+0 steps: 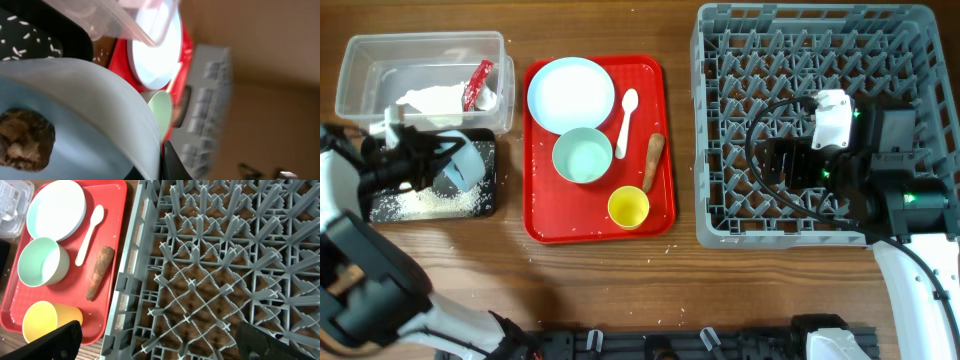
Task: Sort waste into correct bins and load items into the dishwasher rack
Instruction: 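Grasp the blue bowl and tip its food scrap onto the black tray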
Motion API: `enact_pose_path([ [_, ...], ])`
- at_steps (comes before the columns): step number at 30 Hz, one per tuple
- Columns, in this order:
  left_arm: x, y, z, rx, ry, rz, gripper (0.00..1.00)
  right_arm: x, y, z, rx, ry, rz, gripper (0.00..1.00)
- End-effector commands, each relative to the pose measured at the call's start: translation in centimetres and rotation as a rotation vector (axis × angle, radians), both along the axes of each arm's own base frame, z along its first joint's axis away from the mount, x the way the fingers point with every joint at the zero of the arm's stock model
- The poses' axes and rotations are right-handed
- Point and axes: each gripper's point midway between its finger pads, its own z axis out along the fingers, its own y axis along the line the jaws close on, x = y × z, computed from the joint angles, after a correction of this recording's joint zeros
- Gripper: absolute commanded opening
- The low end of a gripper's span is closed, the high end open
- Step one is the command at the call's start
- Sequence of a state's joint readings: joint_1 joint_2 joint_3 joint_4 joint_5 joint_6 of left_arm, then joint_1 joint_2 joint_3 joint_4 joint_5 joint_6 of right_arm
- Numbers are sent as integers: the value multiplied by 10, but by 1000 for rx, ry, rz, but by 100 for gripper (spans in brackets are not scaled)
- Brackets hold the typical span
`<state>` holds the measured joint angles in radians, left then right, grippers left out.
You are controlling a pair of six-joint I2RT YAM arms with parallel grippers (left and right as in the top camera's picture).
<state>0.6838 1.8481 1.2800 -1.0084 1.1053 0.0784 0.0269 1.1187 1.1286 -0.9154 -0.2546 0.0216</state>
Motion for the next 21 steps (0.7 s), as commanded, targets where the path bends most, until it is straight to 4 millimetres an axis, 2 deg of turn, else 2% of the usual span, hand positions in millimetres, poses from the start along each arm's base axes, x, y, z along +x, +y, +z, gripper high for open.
enact_pose_path([
  [1, 12, 21, 17, -361, -193, 93, 4, 3, 3, 2, 18, -2, 3, 100],
  [4, 14, 31, 12, -432, -224, 124, 4, 3, 3, -1, 18, 9, 3, 99],
  [13, 15, 31, 13, -461, -191, 134, 4, 2, 3, -4, 18, 24, 3, 100],
  [16, 15, 32, 14, -512, -132, 152, 4, 3, 3, -3, 18, 20, 4, 100],
  [21, 21, 37, 17, -452, -170, 135, 4, 3, 3, -3, 18, 20, 3, 99],
])
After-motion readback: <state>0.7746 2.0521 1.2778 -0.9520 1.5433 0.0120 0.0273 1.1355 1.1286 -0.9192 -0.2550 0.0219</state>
